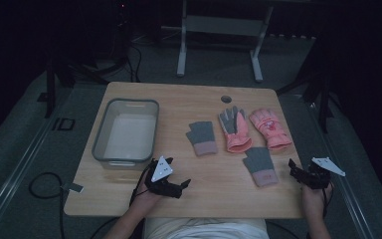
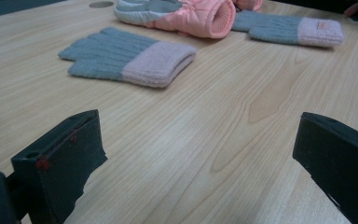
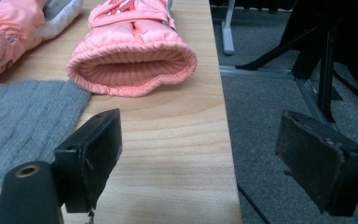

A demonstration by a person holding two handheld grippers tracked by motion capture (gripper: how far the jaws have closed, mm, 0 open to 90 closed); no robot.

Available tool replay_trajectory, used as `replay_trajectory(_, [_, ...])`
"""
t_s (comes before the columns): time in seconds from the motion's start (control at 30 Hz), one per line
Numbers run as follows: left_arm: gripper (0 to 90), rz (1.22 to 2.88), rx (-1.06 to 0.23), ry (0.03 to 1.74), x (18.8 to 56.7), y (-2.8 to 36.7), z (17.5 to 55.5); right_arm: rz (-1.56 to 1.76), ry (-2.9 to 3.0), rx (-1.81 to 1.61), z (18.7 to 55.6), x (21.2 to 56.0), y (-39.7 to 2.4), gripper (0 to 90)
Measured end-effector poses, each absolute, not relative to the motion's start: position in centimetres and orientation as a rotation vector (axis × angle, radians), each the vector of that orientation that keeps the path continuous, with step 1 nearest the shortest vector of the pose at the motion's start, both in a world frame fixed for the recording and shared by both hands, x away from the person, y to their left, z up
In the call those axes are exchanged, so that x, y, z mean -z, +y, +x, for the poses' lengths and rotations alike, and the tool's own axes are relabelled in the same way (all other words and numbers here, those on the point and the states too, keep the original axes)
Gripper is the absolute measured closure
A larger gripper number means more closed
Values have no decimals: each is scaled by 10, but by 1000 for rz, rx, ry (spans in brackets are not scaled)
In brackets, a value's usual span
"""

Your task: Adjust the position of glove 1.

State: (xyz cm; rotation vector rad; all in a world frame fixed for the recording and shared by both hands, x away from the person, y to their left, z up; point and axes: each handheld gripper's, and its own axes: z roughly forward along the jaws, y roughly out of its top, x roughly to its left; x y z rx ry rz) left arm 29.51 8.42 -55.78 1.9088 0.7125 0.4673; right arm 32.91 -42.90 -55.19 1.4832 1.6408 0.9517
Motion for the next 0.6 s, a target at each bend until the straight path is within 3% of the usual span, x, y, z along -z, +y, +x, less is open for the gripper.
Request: replay_trajectory(0.6, [14,1921,-477,711,558,84,294,1459,1724,-869,332,553,-421,169])
